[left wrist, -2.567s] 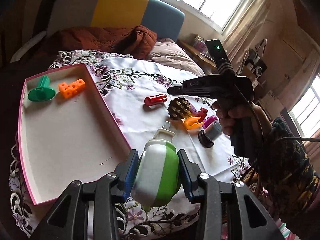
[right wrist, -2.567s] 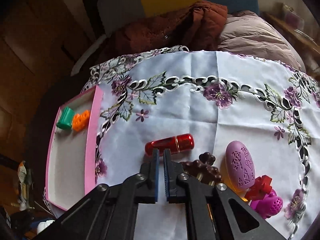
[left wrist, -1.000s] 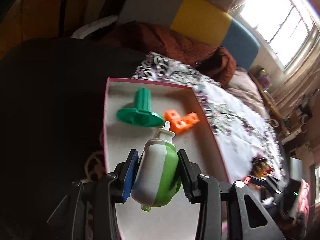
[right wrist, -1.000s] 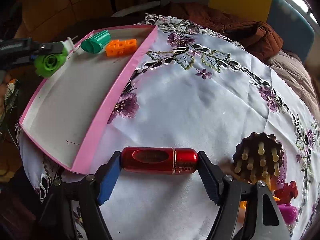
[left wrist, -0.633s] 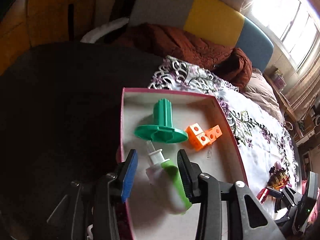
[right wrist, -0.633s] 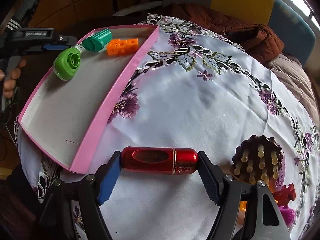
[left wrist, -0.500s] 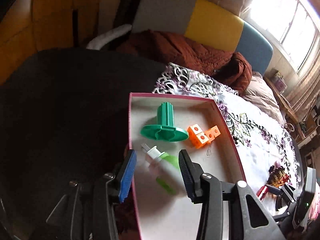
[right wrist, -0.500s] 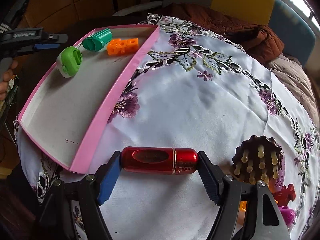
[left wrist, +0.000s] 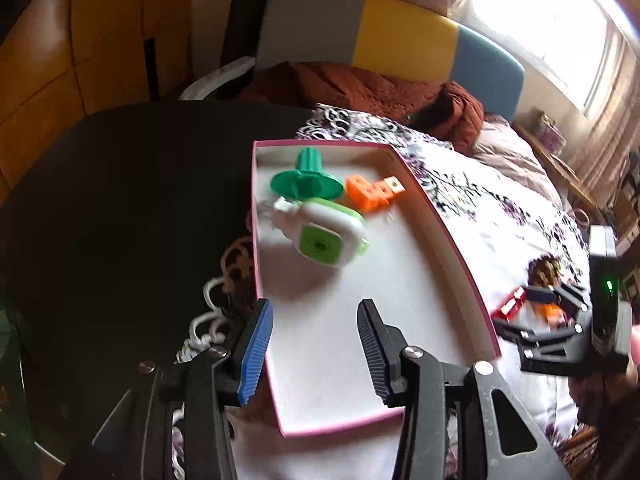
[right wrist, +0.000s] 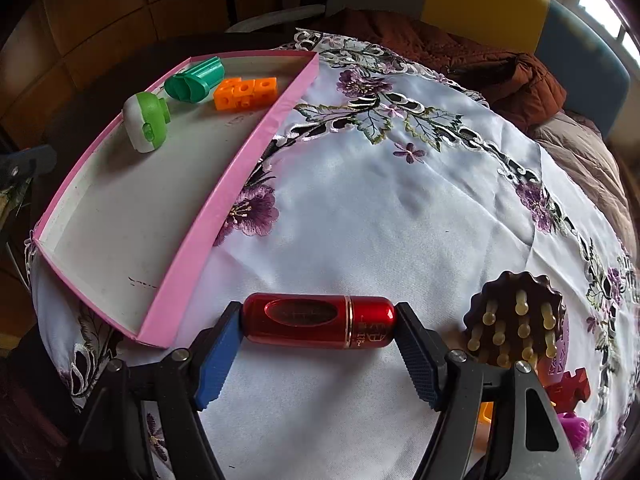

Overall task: Organize rigid objects
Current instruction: 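Carry the red cylinder into the tray and open the right tool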

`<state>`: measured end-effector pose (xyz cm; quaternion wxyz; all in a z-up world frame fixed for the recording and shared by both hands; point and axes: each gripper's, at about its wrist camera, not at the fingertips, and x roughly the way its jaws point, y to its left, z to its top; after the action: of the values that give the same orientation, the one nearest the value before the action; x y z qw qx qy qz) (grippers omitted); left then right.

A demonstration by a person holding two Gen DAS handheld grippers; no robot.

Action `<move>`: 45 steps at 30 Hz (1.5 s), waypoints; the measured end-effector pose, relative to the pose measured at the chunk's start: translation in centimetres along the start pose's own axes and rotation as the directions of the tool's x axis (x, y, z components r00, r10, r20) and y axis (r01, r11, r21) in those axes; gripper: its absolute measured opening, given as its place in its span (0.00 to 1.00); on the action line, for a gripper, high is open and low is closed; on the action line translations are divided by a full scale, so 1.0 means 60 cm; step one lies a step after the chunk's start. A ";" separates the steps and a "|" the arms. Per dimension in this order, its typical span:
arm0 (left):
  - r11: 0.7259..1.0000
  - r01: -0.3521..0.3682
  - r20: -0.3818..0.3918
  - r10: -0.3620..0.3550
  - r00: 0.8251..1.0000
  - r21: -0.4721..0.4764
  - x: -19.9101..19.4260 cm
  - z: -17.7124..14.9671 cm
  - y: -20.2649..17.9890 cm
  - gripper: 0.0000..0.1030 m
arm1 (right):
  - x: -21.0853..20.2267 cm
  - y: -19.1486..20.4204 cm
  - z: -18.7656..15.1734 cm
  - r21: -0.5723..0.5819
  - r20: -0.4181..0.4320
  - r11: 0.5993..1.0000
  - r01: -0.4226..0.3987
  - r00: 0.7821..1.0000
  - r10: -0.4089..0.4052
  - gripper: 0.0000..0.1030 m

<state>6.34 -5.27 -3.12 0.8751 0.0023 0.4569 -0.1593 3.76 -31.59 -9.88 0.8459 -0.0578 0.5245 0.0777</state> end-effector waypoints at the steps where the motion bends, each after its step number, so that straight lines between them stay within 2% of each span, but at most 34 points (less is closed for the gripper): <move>1: 1.000 0.006 -0.001 -0.006 1.000 0.000 -0.004 -0.003 -0.002 0.43 | 0.000 0.000 0.000 -0.002 0.002 1.000 0.002 1.000 -0.002 0.72; 3: 1.000 0.014 0.001 -0.014 1.000 0.000 -0.011 -0.008 -0.007 0.43 | -0.001 0.002 -0.001 -0.006 0.004 1.000 0.006 1.000 -0.006 0.72; 17: 0.995 -0.077 0.101 0.070 0.992 0.065 -0.070 -0.021 -0.025 0.43 | -0.001 0.002 -0.003 -0.009 0.006 1.000 0.017 1.000 -0.017 0.72; 26: 0.997 -0.050 0.097 0.045 0.994 0.051 -0.063 -0.026 -0.013 0.43 | 0.002 -0.002 -0.004 0.015 0.009 1.000 0.015 1.000 -0.016 0.72; 45: 1.000 0.006 0.087 -0.006 0.996 -0.002 -0.048 -0.035 0.027 0.43 | 0.004 0.003 -0.005 0.131 -0.013 0.988 0.084 0.996 -0.083 0.72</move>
<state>3.58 -2.63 -2.30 0.8938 -0.0072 0.4184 -0.1614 3.56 -31.44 -10.26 0.8485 -0.0242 0.5286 0.0072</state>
